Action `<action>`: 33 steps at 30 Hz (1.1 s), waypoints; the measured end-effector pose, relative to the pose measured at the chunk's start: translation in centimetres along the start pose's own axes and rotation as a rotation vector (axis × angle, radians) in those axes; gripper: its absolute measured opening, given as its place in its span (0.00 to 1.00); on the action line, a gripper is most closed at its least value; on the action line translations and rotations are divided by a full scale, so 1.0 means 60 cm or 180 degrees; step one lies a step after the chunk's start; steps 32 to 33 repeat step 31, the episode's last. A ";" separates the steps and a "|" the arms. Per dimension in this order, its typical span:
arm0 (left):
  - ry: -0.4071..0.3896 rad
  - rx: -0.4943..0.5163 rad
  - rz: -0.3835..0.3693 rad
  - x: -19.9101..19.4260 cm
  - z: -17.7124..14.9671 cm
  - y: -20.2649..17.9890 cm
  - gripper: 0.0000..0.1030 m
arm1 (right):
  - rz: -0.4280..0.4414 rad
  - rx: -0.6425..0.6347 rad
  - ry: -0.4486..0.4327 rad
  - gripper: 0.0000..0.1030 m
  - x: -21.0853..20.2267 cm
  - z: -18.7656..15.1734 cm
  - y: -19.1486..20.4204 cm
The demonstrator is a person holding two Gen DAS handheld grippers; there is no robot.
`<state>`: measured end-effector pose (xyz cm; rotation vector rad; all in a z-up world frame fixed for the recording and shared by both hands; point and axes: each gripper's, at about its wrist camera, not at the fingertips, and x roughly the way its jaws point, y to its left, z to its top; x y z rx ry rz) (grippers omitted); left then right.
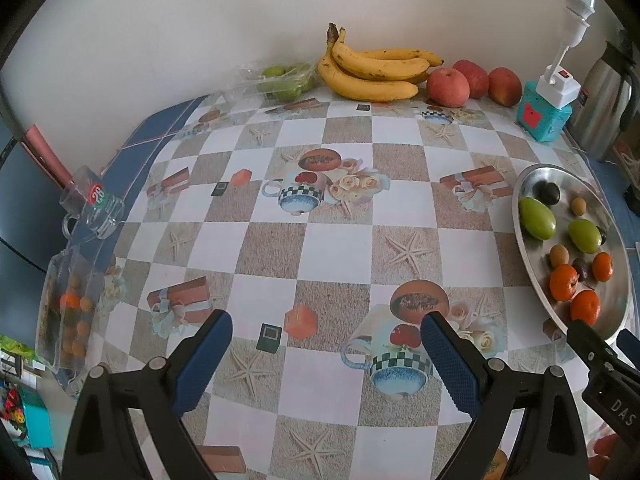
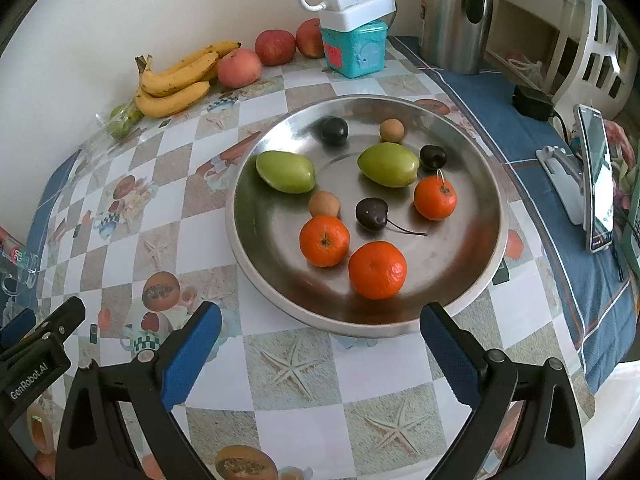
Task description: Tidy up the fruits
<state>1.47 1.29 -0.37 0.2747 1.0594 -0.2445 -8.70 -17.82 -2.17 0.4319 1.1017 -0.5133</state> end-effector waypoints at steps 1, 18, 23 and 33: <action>0.0000 -0.0001 0.0001 0.000 0.000 0.000 0.94 | 0.0002 -0.0001 0.0002 0.97 0.000 0.000 -0.001; 0.0005 -0.0003 0.0002 0.001 0.000 0.001 0.94 | -0.0008 -0.0005 0.0031 0.97 0.004 -0.002 0.000; 0.0014 -0.0014 0.0018 0.003 -0.001 0.002 0.94 | -0.0009 -0.0007 0.0044 0.97 0.005 -0.002 0.001; -0.0030 -0.0065 -0.0006 -0.004 -0.003 0.002 0.94 | -0.0010 -0.0004 0.0051 0.97 0.007 -0.004 0.001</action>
